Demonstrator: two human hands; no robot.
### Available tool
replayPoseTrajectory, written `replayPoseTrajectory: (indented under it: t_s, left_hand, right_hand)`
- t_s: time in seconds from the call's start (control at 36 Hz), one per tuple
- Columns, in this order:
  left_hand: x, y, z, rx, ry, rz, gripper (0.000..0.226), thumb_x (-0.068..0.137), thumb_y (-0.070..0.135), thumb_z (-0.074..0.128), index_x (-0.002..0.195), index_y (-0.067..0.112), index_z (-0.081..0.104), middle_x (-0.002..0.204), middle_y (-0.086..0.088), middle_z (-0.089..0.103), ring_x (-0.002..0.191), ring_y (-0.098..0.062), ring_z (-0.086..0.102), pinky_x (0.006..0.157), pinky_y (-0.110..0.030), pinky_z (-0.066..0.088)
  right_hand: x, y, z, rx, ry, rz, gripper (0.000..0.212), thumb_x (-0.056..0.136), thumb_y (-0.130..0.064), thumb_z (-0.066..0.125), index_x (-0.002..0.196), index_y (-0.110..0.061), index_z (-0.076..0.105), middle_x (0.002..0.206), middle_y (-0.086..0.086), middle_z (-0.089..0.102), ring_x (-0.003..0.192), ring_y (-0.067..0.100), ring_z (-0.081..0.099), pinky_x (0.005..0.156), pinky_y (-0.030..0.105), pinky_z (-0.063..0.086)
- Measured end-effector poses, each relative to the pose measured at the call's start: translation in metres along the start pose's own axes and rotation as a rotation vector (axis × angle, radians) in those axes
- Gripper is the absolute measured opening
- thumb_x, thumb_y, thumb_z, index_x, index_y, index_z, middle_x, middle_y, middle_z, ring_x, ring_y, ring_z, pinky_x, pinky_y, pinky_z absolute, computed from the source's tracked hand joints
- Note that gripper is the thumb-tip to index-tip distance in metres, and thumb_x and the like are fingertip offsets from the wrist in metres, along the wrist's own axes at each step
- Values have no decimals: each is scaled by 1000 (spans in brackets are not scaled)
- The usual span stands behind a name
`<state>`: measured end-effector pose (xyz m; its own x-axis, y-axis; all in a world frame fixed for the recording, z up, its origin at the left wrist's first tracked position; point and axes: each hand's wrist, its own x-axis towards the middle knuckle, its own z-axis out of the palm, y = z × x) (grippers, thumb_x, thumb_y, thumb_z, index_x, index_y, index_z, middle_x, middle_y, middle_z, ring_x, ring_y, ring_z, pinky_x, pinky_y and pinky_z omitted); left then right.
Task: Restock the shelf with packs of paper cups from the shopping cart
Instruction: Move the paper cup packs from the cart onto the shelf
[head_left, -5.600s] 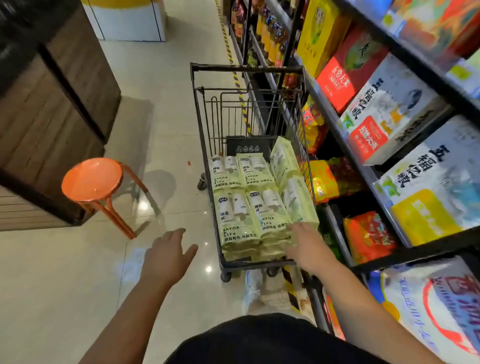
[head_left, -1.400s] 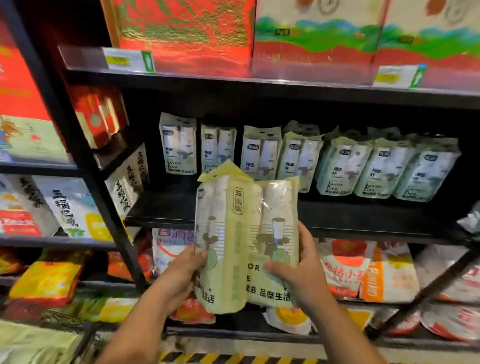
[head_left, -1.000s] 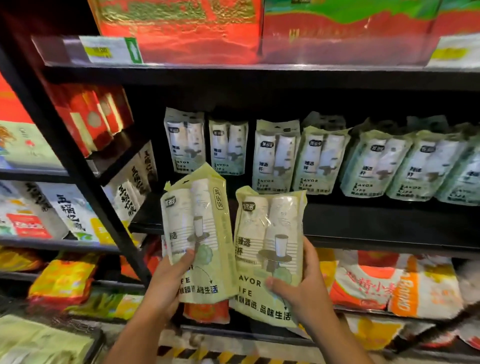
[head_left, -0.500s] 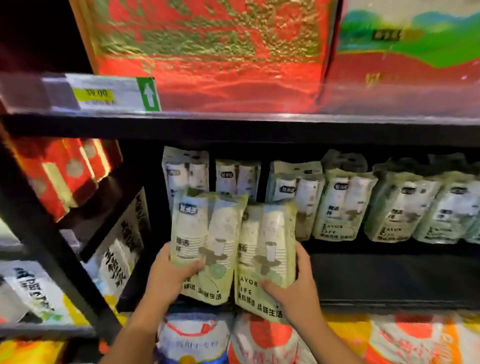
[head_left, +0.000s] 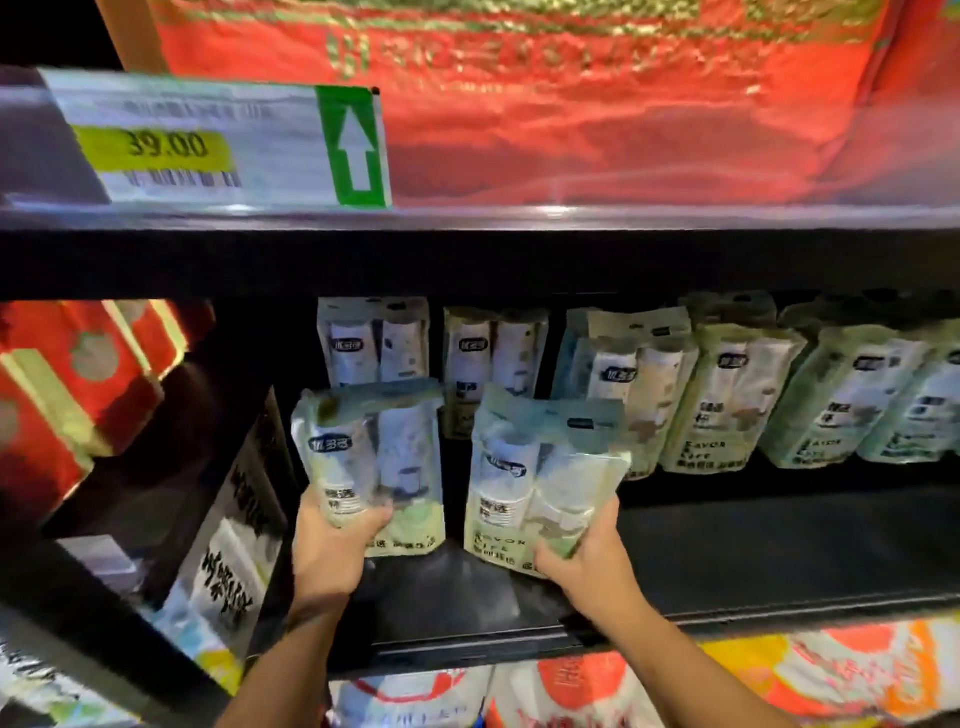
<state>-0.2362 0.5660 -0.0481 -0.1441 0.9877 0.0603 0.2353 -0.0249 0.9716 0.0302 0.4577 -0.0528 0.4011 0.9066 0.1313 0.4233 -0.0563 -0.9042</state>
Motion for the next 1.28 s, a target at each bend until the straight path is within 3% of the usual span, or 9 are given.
replayPoseTrajectory:
  t_s: [0.14, 0.22, 0.28, 0.39, 0.61, 0.75, 0.94, 1.14, 1.28]
  left_hand:
    - [16, -4, 9, -23, -12, -6, 54, 66, 8, 93, 107, 19, 58, 90, 8, 68, 81, -11, 63, 72, -26, 48]
    - [25, -3, 15, -65, -17, 10, 48, 71, 0, 88, 105, 16, 57, 90, 8, 67, 77, 2, 62, 66, -7, 48]
    - [31, -4, 19, -89, 3, 11, 43, 74, -1, 85, 97, 20, 55, 89, 7, 67, 76, 2, 64, 70, -11, 50]
    - [40, -8, 23, -120, 5, -51, 45, 75, 1, 86, 98, 19, 52, 89, 7, 65, 78, -3, 62, 80, -33, 51]
    - [48, -19, 26, -75, 5, -26, 50, 75, 7, 88, 93, 29, 47, 91, 6, 65, 79, 0, 65, 69, -18, 51]
    - [50, -16, 29, -96, -9, -35, 41, 82, 1, 79, 107, 6, 48, 92, 5, 63, 82, 1, 59, 67, -7, 49]
    - [52, -13, 27, -55, -27, -86, 39, 83, 10, 81, 107, 12, 50, 92, 9, 63, 86, -13, 63, 83, -32, 48]
    - [51, -10, 24, 47, -25, -122, 39, 87, 28, 78, 109, 14, 49, 109, -3, 63, 100, -19, 57, 88, -35, 44]
    - [45, -8, 22, 77, -17, -113, 40, 88, 34, 76, 110, 17, 47, 112, 0, 59, 103, -17, 53, 89, -33, 40]
  right_hand:
    - [25, -8, 0, -107, -45, 74, 44, 80, -9, 80, 99, -32, 49, 89, -20, 63, 84, -14, 62, 69, 3, 43]
    - [42, -9, 3, -167, -90, 157, 34, 83, -12, 78, 62, -26, 55, 47, -21, 55, 48, -6, 53, 52, 13, 37]
    - [50, -9, 6, -164, -72, 228, 35, 82, -18, 78, 55, -21, 55, 43, -15, 52, 46, -2, 48, 51, 20, 37]
    - [60, -1, 18, -68, -42, 272, 24, 71, -28, 82, 88, -19, 68, 79, -11, 73, 77, 8, 70, 73, 35, 57]
    - [66, -1, 40, -110, 81, 140, 64, 76, -27, 82, 129, -26, 46, 122, 4, 62, 109, 21, 59, 93, 36, 51]
    - [84, -3, 44, -195, 58, 190, 61, 81, -26, 83, 126, -6, 46, 117, 12, 62, 109, 32, 62, 89, 41, 52]
    - [91, -4, 48, -191, 95, 213, 62, 87, -19, 77, 130, -3, 35, 120, 21, 63, 105, 39, 65, 77, 32, 45]
    - [97, -1, 46, -193, 56, 204, 60, 87, -24, 78, 127, -8, 36, 116, 17, 66, 104, 37, 67, 87, 48, 56]
    - [83, 0, 44, -152, 31, 222, 68, 86, -27, 78, 139, -8, 41, 134, 14, 59, 124, 32, 57, 101, 39, 48]
